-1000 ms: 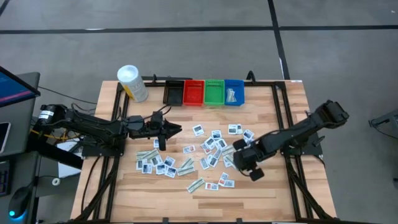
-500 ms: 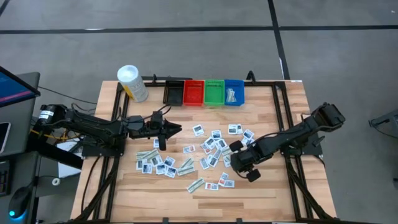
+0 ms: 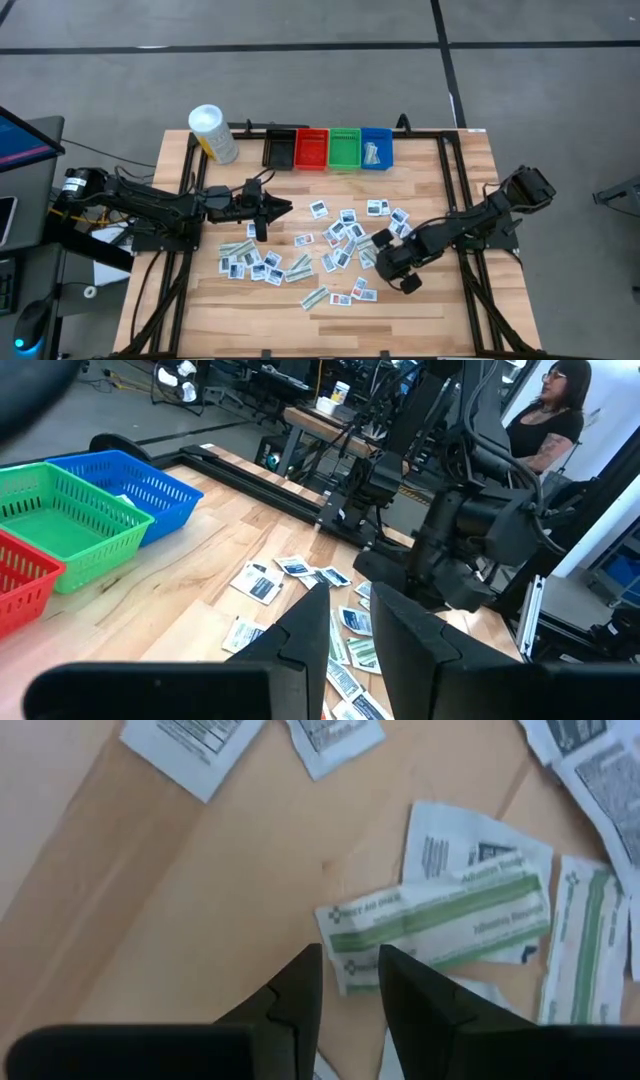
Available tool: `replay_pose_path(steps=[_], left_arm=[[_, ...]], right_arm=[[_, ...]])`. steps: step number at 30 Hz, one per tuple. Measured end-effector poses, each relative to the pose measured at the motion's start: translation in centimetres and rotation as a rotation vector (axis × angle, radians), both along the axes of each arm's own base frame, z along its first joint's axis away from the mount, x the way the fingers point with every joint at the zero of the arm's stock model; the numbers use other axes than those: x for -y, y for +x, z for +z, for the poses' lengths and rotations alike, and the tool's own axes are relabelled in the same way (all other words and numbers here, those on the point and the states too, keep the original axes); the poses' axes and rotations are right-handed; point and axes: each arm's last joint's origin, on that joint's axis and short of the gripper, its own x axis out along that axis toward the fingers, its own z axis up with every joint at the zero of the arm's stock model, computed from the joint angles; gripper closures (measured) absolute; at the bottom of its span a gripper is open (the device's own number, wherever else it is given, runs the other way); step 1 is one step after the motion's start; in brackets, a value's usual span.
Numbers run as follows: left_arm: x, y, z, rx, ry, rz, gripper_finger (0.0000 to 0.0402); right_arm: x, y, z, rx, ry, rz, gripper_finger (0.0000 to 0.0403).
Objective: Pick & Place First Aid Supplies
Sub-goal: Put the bandage pack into the blue bin
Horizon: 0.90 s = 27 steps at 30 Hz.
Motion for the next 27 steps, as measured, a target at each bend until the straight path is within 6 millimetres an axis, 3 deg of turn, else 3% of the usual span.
replay_pose_path(steps=[15,20,27], left_arm=[[0.0,0.0,0.0,0.000,0.000,-0.001,0.0325],[0.0,0.0,0.0,0.000,0.000,-0.001,0.0325],[0.0,0.0,0.0,0.000,0.000,-0.002,0.0325]], right_arm=[[0.0,0.0,-0.9,-0.008,-0.007,0.018,0.0310],[-0.3,0.0,-2.6,-0.079,-0.002,0.008,0.0328],[-0.4,-0.1,-2.6,-0.087,0.000,-0.018,0.0360]])
